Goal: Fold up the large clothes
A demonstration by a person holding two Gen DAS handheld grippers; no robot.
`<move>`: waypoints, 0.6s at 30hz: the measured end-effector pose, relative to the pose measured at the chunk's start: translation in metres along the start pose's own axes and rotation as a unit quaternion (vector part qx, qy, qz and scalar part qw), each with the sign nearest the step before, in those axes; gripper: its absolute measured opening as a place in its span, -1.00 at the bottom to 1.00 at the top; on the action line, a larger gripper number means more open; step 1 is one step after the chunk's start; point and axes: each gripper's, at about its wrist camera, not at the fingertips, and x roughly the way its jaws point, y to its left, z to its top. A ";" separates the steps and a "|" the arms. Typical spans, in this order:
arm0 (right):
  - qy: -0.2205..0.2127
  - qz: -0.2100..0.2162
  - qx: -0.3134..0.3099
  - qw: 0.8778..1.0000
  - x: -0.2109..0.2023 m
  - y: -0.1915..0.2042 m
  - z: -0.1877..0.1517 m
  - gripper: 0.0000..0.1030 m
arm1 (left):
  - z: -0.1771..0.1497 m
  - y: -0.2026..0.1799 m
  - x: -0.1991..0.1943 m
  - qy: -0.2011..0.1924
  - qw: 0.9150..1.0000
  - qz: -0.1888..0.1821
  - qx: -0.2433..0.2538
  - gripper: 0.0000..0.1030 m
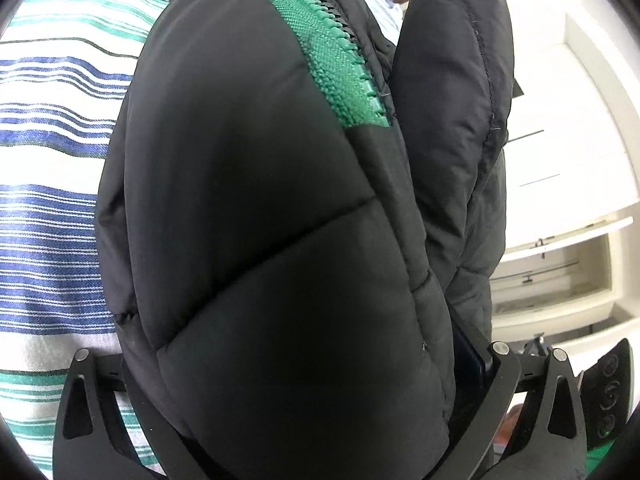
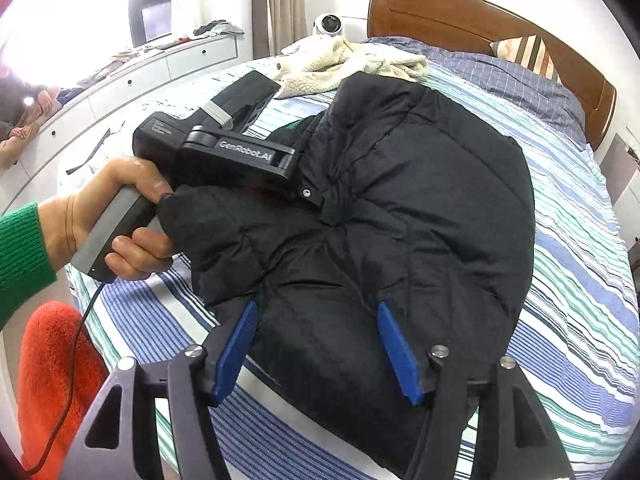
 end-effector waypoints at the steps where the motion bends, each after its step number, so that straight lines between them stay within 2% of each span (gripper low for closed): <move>1: 0.001 -0.004 -0.002 1.000 0.003 -0.005 0.001 0.25 | -0.002 0.003 -0.004 0.000 1.000 0.000 0.000 0.99; 10: 0.008 -0.027 -0.001 1.000 0.000 -0.007 -0.002 0.25 | -0.004 0.000 -0.004 -0.001 1.000 0.000 0.001 0.99; 13: 0.002 -0.007 0.014 1.000 -0.006 -0.020 -0.003 0.25 | -0.011 0.001 -0.009 -0.002 1.000 0.000 0.002 0.99; 16: -0.022 0.031 0.085 0.996 -0.022 -0.069 -0.016 0.25 | -0.017 0.003 -0.013 -0.002 1.000 -0.001 0.004 0.99; 18: -0.038 0.051 0.165 0.984 -0.027 -0.118 -0.038 0.26 | -0.019 0.005 -0.014 -0.003 1.000 -0.004 0.005 0.99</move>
